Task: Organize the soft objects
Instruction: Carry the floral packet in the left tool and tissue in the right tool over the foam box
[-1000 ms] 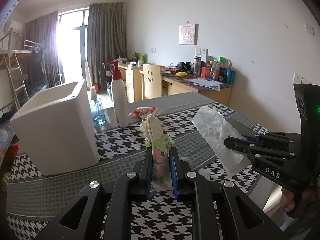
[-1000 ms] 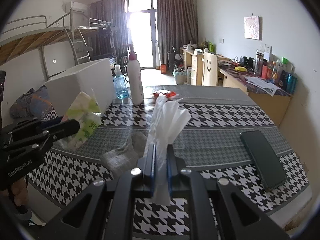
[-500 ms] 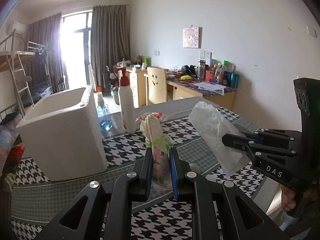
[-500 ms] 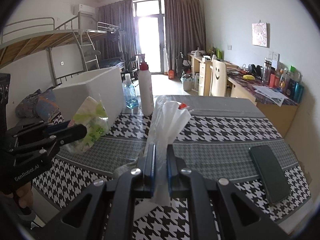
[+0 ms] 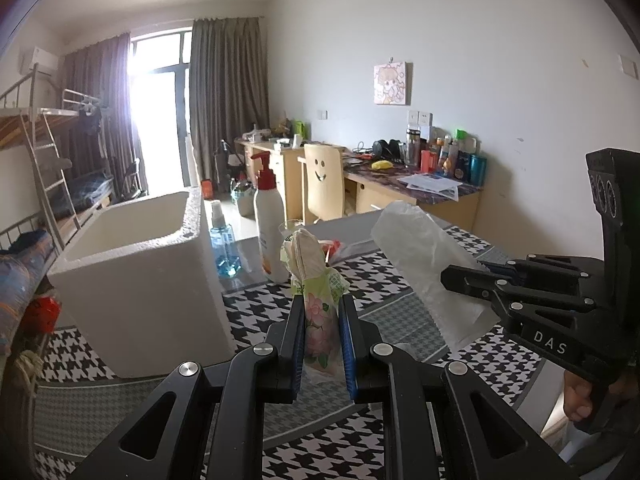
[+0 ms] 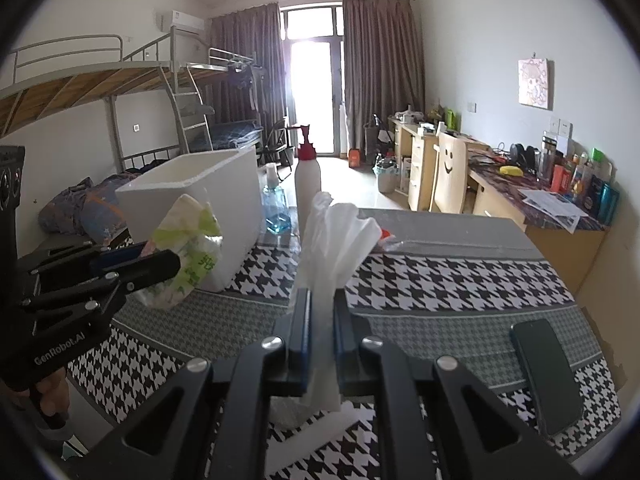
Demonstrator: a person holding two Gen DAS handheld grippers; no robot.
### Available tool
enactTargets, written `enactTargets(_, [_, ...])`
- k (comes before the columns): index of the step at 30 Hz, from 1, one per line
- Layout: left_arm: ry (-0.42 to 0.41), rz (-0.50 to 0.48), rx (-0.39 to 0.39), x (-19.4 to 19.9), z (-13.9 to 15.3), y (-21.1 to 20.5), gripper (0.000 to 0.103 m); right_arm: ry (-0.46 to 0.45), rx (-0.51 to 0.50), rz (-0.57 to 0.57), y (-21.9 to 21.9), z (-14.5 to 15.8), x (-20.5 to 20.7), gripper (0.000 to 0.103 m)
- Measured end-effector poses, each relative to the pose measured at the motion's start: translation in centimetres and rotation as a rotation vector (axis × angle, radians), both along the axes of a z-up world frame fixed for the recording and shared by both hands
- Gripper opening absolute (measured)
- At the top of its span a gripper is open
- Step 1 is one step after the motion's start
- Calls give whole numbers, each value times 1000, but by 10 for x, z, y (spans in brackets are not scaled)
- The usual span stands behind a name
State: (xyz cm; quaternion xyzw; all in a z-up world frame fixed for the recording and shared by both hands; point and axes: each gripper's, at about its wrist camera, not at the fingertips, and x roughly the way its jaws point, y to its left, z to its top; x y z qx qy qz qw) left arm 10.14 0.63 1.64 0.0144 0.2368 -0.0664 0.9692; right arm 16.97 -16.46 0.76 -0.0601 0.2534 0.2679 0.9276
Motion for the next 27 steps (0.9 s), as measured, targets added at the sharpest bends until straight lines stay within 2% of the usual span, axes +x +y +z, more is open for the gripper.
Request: enactTargets(27, [-43,49,4,21,26,25,17,-41,18,74,26,30,16,13])
